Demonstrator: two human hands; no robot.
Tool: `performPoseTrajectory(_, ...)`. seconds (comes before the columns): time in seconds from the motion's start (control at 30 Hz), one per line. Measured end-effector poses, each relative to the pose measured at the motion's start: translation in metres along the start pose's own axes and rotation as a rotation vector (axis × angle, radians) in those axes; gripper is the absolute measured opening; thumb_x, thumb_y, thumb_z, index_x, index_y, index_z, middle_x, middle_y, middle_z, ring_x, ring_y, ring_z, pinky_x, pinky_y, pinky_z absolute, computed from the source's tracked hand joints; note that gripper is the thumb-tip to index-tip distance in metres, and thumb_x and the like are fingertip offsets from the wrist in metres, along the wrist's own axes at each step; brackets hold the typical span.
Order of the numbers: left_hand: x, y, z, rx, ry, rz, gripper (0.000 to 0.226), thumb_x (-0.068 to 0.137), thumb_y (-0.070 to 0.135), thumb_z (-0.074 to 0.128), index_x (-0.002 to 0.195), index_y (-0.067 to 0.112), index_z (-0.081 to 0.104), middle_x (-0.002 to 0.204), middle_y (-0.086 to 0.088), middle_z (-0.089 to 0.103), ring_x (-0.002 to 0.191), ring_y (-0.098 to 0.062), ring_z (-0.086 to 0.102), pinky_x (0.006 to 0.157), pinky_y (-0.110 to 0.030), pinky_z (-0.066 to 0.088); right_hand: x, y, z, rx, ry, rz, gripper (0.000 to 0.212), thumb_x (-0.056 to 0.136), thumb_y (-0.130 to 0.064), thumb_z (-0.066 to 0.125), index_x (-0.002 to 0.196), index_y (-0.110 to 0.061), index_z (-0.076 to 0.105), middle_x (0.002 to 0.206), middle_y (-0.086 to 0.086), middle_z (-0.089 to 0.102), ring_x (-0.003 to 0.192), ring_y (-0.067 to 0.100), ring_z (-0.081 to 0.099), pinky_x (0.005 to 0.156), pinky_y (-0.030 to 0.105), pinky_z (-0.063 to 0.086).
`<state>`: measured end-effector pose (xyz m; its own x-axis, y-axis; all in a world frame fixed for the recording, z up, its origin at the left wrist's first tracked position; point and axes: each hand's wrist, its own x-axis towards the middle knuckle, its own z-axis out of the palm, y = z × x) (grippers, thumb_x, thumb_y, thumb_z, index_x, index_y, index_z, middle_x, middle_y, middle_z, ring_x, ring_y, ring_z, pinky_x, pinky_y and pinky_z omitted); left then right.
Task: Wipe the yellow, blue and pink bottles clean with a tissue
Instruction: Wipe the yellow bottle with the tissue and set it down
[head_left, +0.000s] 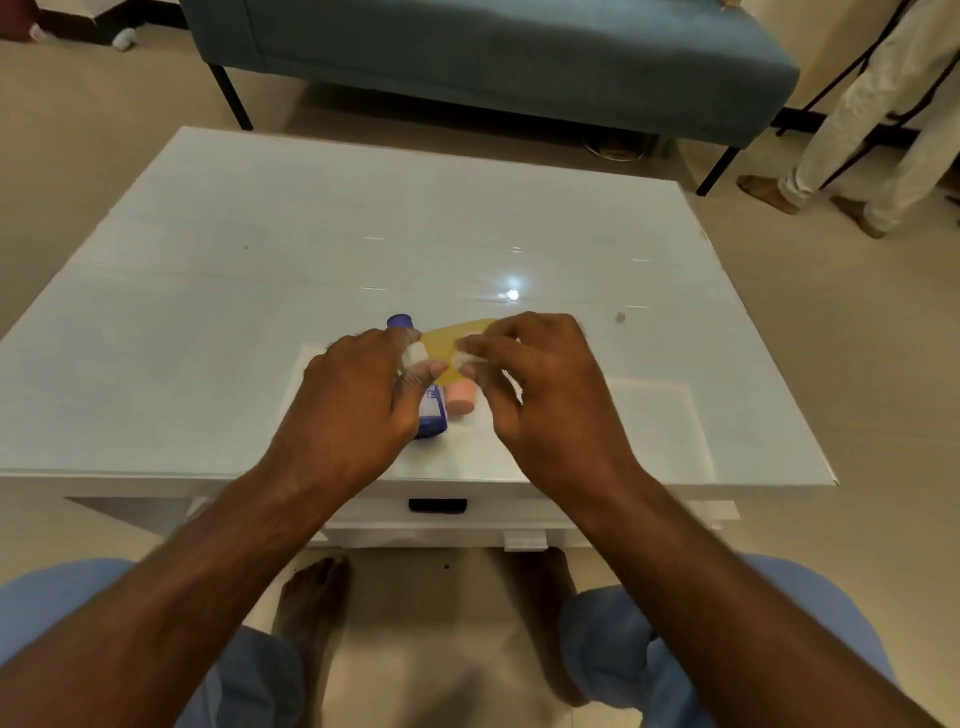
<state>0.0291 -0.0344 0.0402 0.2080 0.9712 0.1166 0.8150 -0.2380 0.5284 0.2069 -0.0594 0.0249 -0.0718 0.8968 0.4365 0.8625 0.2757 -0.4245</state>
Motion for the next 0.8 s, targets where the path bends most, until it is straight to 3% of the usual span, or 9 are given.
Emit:
performPoseTrajectory(0.13, 0.001, 0.0, -0.001, -0.022, 0.036, 0.02, 0.048, 0.094, 0.05, 0.046, 0.124, 0.015, 0.06, 0.103, -0.006, 0.068, 0.09, -0.023, 0.06, 0.08, -0.037, 0.049, 0.011, 0.014, -0.006, -0.01, 0.111, 0.089, 0.021, 0.097, -0.026, 0.071, 0.114, -0.017, 0.079, 0.108, 0.001, 0.074, 0.107, 0.024, 0.059, 0.092, 0.041, 0.049)
performPoseTrajectory(0.3, 0.0, -0.004, 0.002, -0.014, 0.007, 0.011, 0.047, 0.093, 0.047, 0.051, 0.128, 0.016, 0.058, 0.111, -0.006, 0.069, 0.096, -0.023, 0.062, 0.086, -0.039, 0.051, -0.003, -0.015, 0.004, -0.032, -0.02, -0.052, 0.029, 0.088, -0.013, 0.079, 0.117, -0.011, 0.077, 0.114, 0.011, 0.072, 0.11, 0.032, 0.061, 0.089, 0.042, 0.054)
performPoseTrajectory(0.43, -0.003, -0.004, -0.002, -0.035, 0.033, 0.038, 0.047, 0.094, 0.052, 0.045, 0.123, 0.018, 0.06, 0.1, -0.002, 0.068, 0.088, -0.021, 0.06, 0.08, -0.038, 0.051, 0.012, 0.014, -0.008, -0.069, 0.109, 0.071, 0.019, 0.097, -0.025, 0.071, 0.114, -0.018, 0.079, 0.107, 0.001, 0.075, 0.106, 0.027, 0.06, 0.092, 0.037, 0.048)
performPoseTrajectory(0.53, -0.004, -0.004, -0.005, -0.046, 0.02, 0.028, 0.05, 0.092, 0.053, 0.044, 0.125, 0.018, 0.059, 0.106, -0.002, 0.068, 0.094, -0.021, 0.062, 0.086, -0.043, 0.051, 0.007, 0.004, -0.006, -0.007, 0.033, 0.058, 0.021, 0.098, -0.024, 0.07, 0.117, -0.018, 0.077, 0.111, 0.0, 0.072, 0.11, 0.022, 0.057, 0.091, 0.027, 0.042)
performPoseTrajectory(0.67, -0.008, -0.007, -0.009, -0.044, 0.0, -0.027, 0.051, 0.091, 0.054, 0.043, 0.128, 0.022, 0.058, 0.114, 0.0, 0.068, 0.1, -0.017, 0.061, 0.092, -0.039, 0.05, -0.002, -0.011, 0.002, 0.034, -0.041, -0.042, 0.024, 0.096, -0.023, 0.069, 0.119, -0.02, 0.076, 0.117, 0.0, 0.071, 0.114, 0.019, 0.055, 0.094, 0.031, 0.049)
performPoseTrajectory(0.8, -0.009, -0.006, -0.008, -0.027, 0.017, -0.076, 0.051, 0.093, 0.052, 0.046, 0.132, 0.021, 0.055, 0.119, -0.001, 0.066, 0.106, -0.019, 0.061, 0.096, -0.039, 0.048, 0.005, -0.008, -0.004, 0.111, -0.07, 0.01, 0.022, 0.098, -0.029, 0.068, 0.118, -0.026, 0.076, 0.117, -0.01, 0.07, 0.114, 0.01, 0.052, 0.095, 0.009, 0.036)
